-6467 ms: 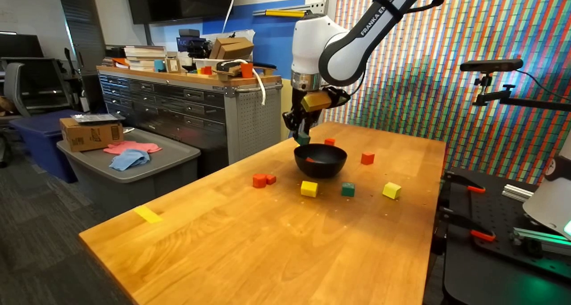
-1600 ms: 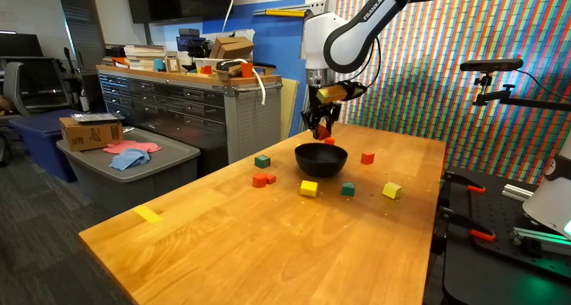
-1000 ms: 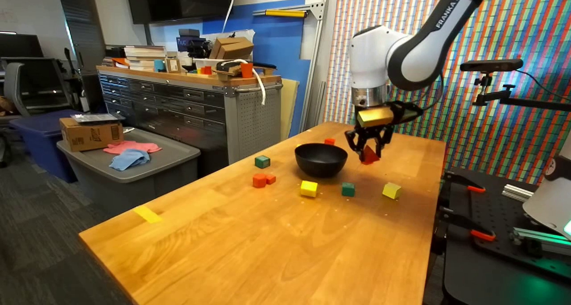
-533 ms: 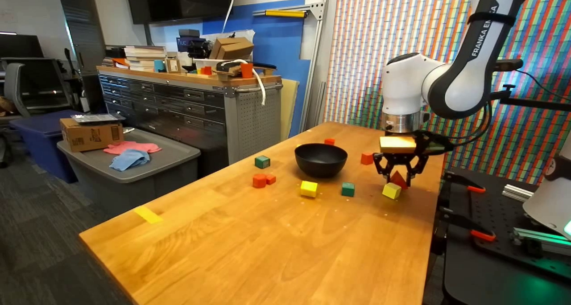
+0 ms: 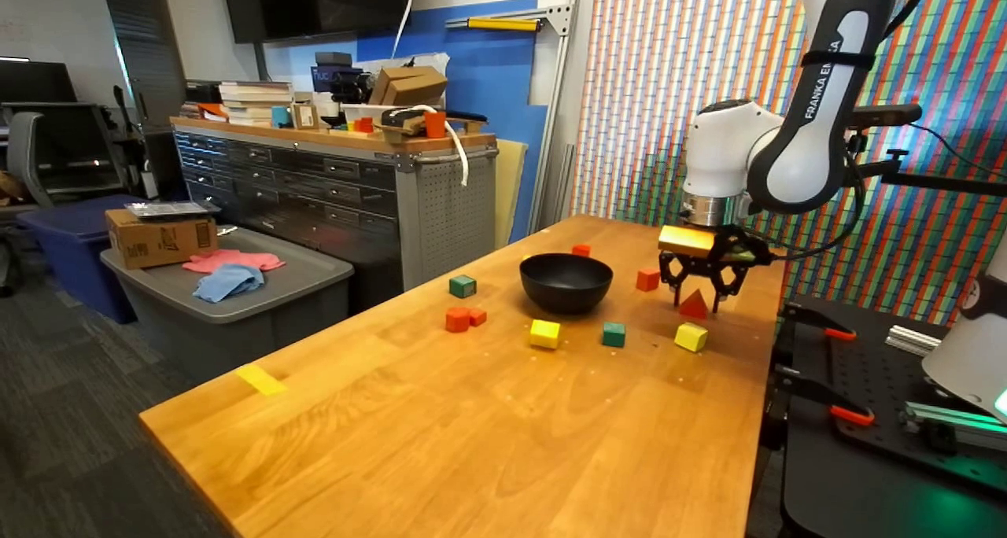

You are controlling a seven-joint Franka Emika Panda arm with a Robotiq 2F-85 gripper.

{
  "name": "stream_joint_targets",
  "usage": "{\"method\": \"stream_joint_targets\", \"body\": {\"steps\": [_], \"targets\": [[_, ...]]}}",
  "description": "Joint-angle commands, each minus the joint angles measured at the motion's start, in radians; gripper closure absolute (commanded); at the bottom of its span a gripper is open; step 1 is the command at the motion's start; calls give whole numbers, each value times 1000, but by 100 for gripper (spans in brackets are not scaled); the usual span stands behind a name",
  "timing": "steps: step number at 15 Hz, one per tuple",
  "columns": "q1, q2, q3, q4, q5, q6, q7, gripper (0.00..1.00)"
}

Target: Take the blocks from the black bowl one at a time and place them on the table

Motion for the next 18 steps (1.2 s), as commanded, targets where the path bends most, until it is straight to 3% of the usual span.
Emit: {"method": "stream_joint_targets", "body": {"steps": [1,4,7,10,12,14,15,18], "targets": [[110,-6,-153,1,-212,-5,-15,0],[170,-68,-217,3,-407,-63,-9,0],[180,-156,-227,12,-587,-157,-39,0],[194,-326,-256,-27,-764,-279,-85,0],[178,-371,-229,16,-815,-321,-147,0],[167,-508,-222,-30,-921,-358,-171,0],[179,-355,-225,19,-841,-305,-126,0],[178,-459,-225,-7,-893,-340,-151,0]]}}
